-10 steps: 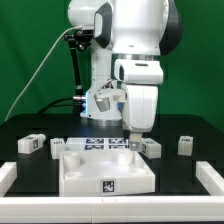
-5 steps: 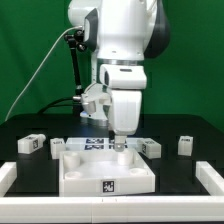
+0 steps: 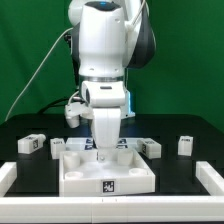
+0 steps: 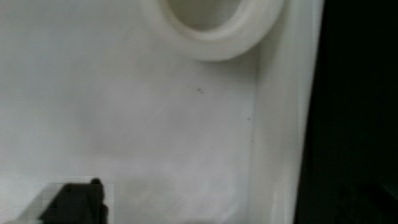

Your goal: Assemble one leg

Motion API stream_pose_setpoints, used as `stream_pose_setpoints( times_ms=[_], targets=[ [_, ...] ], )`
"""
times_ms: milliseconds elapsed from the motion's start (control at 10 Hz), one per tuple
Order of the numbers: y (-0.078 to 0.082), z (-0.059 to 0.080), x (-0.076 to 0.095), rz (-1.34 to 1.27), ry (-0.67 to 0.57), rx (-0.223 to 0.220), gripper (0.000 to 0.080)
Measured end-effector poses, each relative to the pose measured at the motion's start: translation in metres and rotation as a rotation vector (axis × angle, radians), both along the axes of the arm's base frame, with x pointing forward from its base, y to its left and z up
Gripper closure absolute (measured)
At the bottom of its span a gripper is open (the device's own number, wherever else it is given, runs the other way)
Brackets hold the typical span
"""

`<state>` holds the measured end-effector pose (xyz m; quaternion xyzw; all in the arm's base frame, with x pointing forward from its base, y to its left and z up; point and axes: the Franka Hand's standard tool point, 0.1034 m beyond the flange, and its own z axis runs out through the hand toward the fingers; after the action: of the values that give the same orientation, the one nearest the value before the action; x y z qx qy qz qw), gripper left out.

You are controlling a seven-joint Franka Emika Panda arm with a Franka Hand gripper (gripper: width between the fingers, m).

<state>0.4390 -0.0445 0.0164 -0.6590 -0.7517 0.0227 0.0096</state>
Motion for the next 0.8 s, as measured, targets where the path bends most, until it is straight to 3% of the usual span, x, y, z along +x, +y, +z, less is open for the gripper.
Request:
stream_pose_setpoints(
  times_ms=[100,300,400,500,600,700,800],
  targets=[
    [-0.0035,-0.0068,-0.0025,-0.009,0.003,0.006,0.0150],
    [-0.0013,-0.0079,-0.0021,-0.007,0.005,0.008,0.0150],
    [-0.0018,-0.0083,-0.0026,-0.008,0.006,0.008,0.0240],
    [-0.0018,-0.0083,-0.0026,-0.008,0.006,0.008,0.0240],
    [-0.0018,-0.0084,-0.0027,-0.008,0.006,0.008,0.0454],
    [-0.0018,-0.0084,-0.0029,-0.008,0.007,0.008,0.0610],
    [-0.0018,-0.0085,-0.0029,-0.008,0.007,0.008,0.0610]
  ],
)
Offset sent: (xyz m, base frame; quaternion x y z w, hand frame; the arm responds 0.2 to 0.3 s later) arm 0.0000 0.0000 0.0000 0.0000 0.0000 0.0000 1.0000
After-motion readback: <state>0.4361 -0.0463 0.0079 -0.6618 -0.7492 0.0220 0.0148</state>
